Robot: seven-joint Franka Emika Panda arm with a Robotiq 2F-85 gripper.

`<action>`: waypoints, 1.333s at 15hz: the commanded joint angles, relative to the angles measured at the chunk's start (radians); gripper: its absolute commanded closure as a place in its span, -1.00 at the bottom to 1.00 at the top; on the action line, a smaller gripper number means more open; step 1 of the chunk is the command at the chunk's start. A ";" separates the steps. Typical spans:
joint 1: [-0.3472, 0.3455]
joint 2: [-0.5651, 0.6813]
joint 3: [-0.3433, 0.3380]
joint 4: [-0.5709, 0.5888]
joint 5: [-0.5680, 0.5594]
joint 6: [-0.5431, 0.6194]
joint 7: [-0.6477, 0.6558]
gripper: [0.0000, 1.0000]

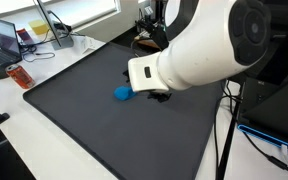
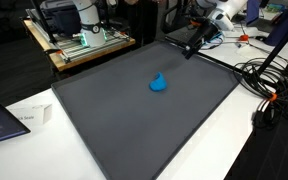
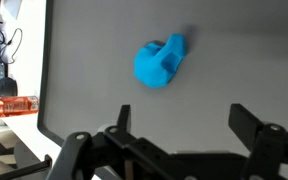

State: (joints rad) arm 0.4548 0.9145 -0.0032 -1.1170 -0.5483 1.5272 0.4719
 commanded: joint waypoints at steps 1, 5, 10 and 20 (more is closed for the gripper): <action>0.016 0.076 -0.026 0.112 0.000 -0.066 -0.080 -1.00; 0.012 0.123 -0.041 0.165 0.001 -0.094 -0.129 -1.00; -0.015 0.132 -0.028 0.187 0.008 -0.090 -0.200 -1.00; -0.125 0.098 0.027 0.209 0.191 -0.165 -0.314 -1.00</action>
State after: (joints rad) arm 0.3716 1.0233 -0.0107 -0.9319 -0.4322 1.4034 0.1891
